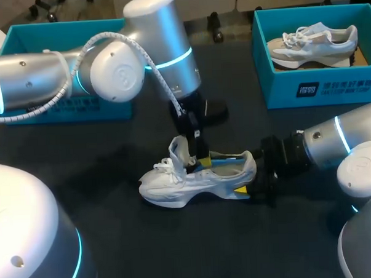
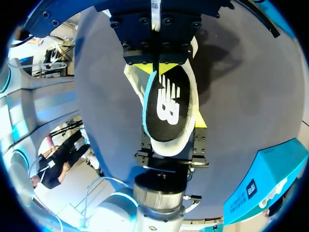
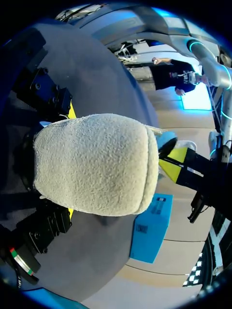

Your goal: Take the shoe out of the shoebox, open the shoe tongue, remove and reinsert the insole, then place the shoe into the shoebox

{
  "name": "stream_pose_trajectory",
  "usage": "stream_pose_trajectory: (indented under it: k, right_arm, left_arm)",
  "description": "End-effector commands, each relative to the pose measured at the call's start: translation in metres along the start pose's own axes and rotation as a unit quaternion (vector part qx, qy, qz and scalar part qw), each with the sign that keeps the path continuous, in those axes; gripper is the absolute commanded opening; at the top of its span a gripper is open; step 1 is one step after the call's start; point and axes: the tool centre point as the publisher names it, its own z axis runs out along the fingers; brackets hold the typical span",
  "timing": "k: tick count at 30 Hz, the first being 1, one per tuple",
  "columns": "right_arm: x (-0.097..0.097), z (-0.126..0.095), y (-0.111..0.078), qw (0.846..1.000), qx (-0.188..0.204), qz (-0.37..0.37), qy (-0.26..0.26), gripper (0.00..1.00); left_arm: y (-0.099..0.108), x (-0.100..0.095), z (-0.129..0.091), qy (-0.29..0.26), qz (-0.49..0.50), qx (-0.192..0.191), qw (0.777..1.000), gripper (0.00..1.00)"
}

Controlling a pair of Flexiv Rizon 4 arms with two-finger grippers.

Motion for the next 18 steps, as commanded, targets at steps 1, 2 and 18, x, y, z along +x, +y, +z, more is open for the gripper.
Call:
stream_pose_trajectory:
  k: [1,2,18]
  right_arm:
    - [-0.003,0.002,-0.005,1.0,0.002,0.0,0.0,0.0]
    - [-0.003,0.002,-0.005,1.0,0.002,0.0,0.0,0.0]
    - [-0.003,0.002,-0.005,1.0,0.002,0.0,0.0,0.0]
  left_arm:
    - [-0.002,0.001,-0.006,0.017,0.005,0.01,1.0,0.0]
    - [-0.004,0.003,-0.007,0.018,0.005,0.012,1.0,0.0]
    - [-0.029,0.018,-0.007,0.037,0.02,0.038,0.998,0.05]
